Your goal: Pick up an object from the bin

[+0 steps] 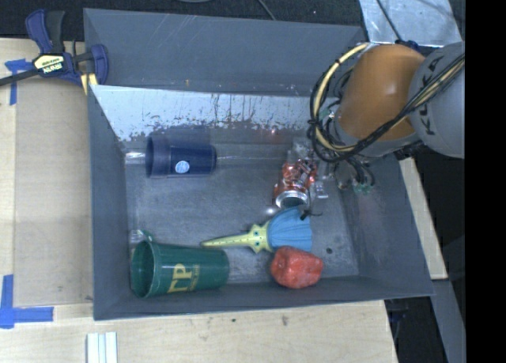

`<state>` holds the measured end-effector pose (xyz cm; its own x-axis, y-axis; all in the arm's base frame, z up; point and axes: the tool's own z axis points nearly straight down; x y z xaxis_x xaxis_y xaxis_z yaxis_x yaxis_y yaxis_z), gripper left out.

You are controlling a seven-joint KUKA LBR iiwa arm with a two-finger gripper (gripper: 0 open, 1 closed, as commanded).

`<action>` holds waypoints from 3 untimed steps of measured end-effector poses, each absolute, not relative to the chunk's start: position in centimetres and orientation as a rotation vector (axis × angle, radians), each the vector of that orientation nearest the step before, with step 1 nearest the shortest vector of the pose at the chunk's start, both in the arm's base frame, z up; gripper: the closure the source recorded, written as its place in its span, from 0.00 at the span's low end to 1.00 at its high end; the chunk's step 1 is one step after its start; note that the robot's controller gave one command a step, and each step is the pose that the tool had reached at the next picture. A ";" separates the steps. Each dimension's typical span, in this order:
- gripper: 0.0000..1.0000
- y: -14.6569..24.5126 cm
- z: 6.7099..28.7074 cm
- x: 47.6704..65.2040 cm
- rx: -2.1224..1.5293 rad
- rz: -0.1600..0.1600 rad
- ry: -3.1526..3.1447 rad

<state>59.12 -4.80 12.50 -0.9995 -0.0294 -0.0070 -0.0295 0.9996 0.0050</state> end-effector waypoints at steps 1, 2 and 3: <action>1.00 -6.3 8.5 58.7 -0.601 -0.005 3.071; 1.00 -6.3 8.5 58.7 -0.602 -0.005 3.071; 1.00 -6.4 10.3 59.5 -0.624 -0.006 3.065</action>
Offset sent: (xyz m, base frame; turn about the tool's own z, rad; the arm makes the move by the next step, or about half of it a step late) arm 0.0000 0.0000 0.0000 0.0000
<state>59.55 -6.42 10.31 -0.9204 -0.3908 -0.0127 -0.3907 0.9205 -0.0064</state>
